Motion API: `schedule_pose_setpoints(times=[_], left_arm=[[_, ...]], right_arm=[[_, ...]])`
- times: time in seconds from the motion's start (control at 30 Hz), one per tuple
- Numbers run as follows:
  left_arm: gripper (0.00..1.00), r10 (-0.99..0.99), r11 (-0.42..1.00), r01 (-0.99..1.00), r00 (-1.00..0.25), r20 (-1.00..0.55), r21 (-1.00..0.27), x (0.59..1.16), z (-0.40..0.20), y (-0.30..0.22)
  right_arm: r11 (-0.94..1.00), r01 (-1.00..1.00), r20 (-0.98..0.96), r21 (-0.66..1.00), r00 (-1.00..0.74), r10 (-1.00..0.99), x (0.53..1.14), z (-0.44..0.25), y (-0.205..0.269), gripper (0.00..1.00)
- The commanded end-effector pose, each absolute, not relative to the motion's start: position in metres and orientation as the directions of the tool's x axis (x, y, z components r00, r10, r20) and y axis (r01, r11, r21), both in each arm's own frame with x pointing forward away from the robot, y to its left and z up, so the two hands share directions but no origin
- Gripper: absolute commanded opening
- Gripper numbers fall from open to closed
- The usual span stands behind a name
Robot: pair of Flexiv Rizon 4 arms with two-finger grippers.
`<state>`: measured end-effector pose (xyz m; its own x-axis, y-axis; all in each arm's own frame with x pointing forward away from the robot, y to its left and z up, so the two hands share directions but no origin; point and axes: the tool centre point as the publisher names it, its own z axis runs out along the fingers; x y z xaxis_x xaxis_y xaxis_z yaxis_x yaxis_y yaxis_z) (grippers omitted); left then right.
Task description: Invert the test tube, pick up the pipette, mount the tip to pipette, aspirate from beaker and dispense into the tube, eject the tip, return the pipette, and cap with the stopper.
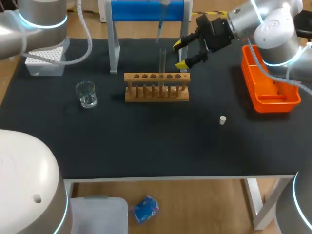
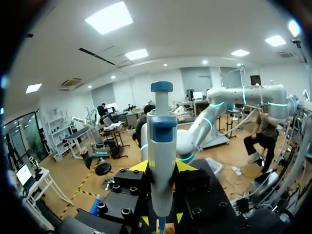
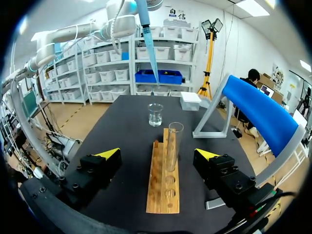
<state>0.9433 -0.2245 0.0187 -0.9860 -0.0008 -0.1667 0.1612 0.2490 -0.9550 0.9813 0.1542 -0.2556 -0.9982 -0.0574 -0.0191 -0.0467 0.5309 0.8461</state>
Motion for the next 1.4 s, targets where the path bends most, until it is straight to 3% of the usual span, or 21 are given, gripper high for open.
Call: schedule_pose_setpoints(times=[0.03, 1.4], left_arm=[[0.0, 0.013, 0.251, 0.161, -0.987, -0.163, -0.954, 0.947, 0.02, -0.225], [0.0, -0.043, 0.17, 0.085, -0.995, -0.094, -0.982, 0.981, 0.0, -0.23]], right_arm=[[0.532, -0.046, -0.017, 0.845, -0.998, -0.06, 0.982, -0.255, 0.154, 1.0], [0.532, -0.046, -0.017, 0.845, -0.998, -0.06, 0.982, -0.255, 0.154, 1.0]])
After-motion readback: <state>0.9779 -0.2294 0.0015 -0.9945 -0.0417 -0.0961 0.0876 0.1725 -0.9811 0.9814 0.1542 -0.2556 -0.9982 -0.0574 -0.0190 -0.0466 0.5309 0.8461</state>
